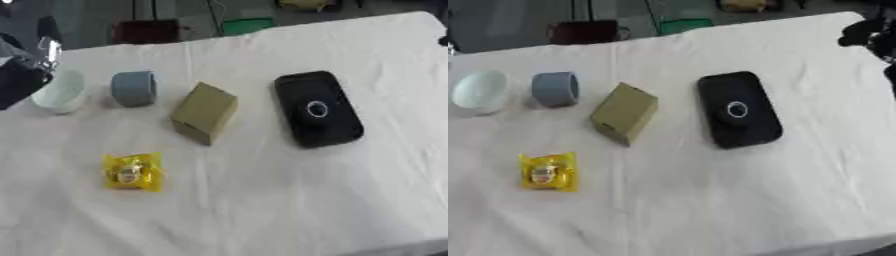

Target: Pick up objects on the table and place them in the box.

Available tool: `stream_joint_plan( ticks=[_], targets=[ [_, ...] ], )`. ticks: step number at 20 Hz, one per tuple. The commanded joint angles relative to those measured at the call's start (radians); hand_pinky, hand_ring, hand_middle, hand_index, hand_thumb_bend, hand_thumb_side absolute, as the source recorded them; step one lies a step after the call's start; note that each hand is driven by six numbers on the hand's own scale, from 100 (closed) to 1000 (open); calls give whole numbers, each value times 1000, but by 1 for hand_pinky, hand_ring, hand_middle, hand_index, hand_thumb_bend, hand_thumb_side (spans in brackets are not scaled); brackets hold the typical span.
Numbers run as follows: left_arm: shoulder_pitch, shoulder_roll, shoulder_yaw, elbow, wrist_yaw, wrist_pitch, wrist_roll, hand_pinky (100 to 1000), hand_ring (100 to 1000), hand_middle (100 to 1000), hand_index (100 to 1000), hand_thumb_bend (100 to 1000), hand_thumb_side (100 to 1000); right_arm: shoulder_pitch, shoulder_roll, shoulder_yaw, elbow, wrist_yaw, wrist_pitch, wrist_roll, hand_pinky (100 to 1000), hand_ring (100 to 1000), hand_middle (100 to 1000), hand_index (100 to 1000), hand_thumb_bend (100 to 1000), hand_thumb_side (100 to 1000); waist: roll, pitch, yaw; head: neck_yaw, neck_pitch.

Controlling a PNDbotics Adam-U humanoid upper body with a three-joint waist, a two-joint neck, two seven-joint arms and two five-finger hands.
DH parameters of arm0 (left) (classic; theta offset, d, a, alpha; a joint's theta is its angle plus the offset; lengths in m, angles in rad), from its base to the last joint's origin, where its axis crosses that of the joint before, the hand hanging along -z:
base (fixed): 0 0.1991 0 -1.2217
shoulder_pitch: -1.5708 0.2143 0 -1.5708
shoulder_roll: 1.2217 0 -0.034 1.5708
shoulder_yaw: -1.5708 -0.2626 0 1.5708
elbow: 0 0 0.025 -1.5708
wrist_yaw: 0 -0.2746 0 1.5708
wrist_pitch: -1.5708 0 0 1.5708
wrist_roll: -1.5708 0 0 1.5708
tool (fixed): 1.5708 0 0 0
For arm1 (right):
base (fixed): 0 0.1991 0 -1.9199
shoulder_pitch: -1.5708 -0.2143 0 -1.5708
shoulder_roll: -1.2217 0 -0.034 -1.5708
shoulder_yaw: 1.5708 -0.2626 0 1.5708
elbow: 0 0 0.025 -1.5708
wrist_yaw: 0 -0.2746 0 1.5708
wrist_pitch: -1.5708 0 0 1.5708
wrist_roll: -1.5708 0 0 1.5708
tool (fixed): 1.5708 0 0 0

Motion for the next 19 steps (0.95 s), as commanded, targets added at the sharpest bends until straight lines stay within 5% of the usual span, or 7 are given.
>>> stream_joint_plan(
  ticks=[1, 19],
  targets=[
    [22, 9, 37, -35, -15, 17, 27, 913, 1000, 982, 794, 100, 681, -4, -34, -12, -9, 5, -1, -2, 687, 669, 808, 879, 100, 763, -7, -19, 5, -5, 6],
    [68, -22, 31, -36, 44, -29, 13, 847, 1000, 953, 751, 100, 729, 1, -31, -13, -8, 5, -2, 1, 687, 667, 807, 879, 100, 765, -12, -20, 22, -10, 6]
  ],
)
